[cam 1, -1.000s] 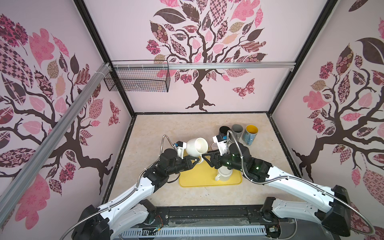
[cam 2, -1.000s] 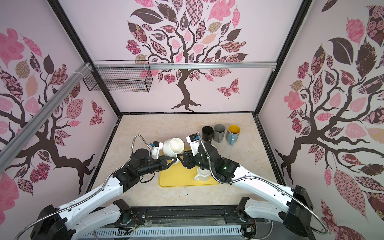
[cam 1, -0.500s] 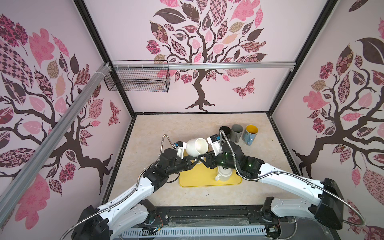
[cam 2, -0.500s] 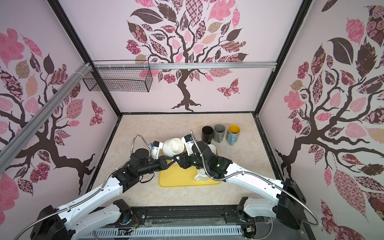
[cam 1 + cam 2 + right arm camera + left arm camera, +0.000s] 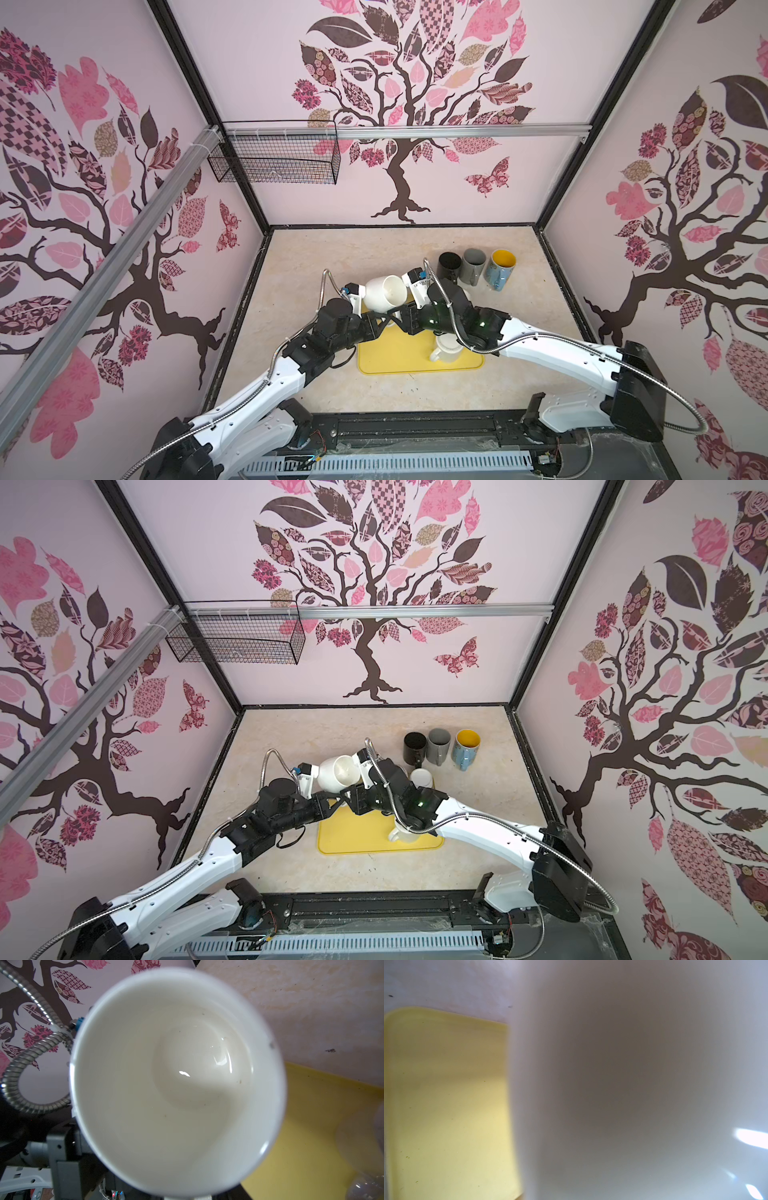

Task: Turn the mug right side up
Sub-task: 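Carry the white mug opening-up toward the black mug with the right gripper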

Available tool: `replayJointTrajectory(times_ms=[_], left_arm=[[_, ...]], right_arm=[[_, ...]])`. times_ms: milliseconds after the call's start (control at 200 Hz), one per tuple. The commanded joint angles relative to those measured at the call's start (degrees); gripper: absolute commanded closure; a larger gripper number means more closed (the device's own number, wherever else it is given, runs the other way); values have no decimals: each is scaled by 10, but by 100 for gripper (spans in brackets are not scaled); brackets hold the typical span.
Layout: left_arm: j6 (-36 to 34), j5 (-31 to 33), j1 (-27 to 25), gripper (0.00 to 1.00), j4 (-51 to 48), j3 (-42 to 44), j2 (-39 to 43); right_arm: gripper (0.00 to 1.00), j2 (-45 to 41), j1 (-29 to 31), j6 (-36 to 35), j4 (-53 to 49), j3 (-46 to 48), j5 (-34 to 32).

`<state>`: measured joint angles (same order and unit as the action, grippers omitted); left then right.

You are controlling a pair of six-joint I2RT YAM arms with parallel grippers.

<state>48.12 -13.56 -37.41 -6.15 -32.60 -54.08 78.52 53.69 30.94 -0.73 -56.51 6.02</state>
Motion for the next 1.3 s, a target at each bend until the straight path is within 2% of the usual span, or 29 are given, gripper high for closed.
replayJointTrajectory(times_ms=[0,130,230,520,540,600,645,660,670,965,1120,1295], left_arm=[[-46,-57,-16,100,51,-54,22],[-48,-59,-17,100,51,-55,22],[-52,-53,-17,100,44,-56,22],[-70,-6,-16,100,6,-55,30],[-69,-4,-15,94,5,-55,29],[-72,6,-14,55,0,-56,30],[-75,21,-11,15,-11,-57,32],[-76,25,-11,6,-14,-58,33],[-77,28,-10,4,-16,-58,35],[-135,152,-1,4,-88,-65,110],[-148,172,1,4,-138,-84,108],[-183,183,1,4,-170,-82,100]], right_arm=[[67,35,-3,-2,33,-37,-30],[77,59,-3,-2,39,-49,-23],[100,72,-3,-2,40,-53,-20],[100,57,-3,-4,62,-48,-14],[100,57,-4,-5,61,-49,-13],[100,57,-4,-8,55,-54,-12],[100,58,-4,-12,47,-59,-12],[100,59,-4,-14,44,-61,-12],[100,59,-4,-14,43,-62,-13],[100,73,-16,-45,-46,-126,-65],[100,101,-48,-63,-113,-188,-89],[100,164,-83,-113,-209,-289,-155]])
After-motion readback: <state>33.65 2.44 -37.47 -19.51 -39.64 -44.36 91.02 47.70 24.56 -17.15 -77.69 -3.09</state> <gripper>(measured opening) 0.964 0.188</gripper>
